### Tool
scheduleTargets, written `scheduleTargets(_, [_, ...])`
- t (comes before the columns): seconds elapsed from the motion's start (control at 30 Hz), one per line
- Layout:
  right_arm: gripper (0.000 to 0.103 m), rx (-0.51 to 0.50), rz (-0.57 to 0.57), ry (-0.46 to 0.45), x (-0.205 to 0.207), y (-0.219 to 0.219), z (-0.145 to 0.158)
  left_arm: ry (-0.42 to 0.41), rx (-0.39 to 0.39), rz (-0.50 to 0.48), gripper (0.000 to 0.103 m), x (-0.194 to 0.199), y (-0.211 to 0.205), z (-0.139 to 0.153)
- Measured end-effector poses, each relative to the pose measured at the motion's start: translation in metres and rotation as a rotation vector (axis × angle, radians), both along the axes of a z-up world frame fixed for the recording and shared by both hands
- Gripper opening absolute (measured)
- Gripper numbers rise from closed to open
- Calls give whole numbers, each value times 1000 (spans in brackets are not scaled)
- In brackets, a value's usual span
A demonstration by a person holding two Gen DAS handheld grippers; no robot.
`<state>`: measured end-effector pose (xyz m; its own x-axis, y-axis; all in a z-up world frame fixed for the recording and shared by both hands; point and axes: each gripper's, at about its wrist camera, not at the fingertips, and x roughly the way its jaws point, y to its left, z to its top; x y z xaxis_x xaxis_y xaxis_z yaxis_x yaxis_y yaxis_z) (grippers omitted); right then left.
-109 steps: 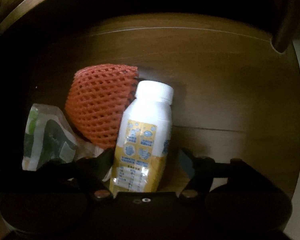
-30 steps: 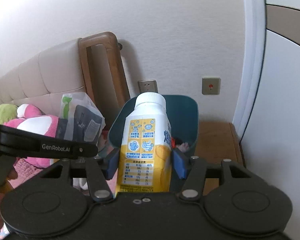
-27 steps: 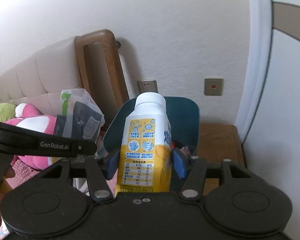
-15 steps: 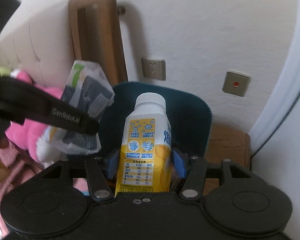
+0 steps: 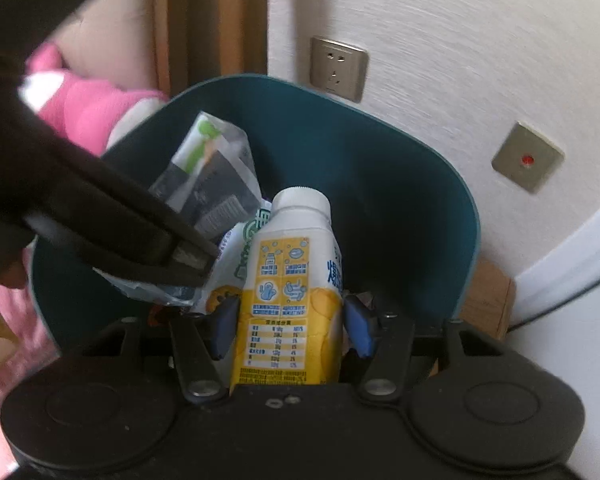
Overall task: Collect trash
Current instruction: 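Open both tools over the teal wastebasket to drop packet and bottle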
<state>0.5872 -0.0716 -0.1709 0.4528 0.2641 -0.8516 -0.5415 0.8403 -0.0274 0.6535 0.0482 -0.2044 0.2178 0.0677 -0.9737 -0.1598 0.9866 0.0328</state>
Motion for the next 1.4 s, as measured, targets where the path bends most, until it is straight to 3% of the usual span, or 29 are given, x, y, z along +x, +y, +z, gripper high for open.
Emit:
scheduleTargets(0.33, [57, -72, 61, -28, -6, 3, -1, 34, -30, 37, 23, 1, -2, -15])
scheduleTargets(0.6, [59, -19, 39, -42, -17, -11, 11, -23, -79, 38, 32, -18, -2, 7])
scheduleTargets(0.67, [59, 1, 25, -47, -22, -15, 17, -50, -83, 32, 49, -26, -1, 16])
scheduleTargets(0.77, [60, 23, 8, -57, -25, -19, 24, -86, -91, 23, 59, -34, 1, 28])
scheduleTargets(0.97, [62, 76, -38, -84, -41, -37, 44, -142, -115, -4, 60, -56, 0, 55])
scheduleTargets(1.4, [67, 176, -130, -147, -110, -56, 79, -300, -118, -181, 60, -140, 0, 109])
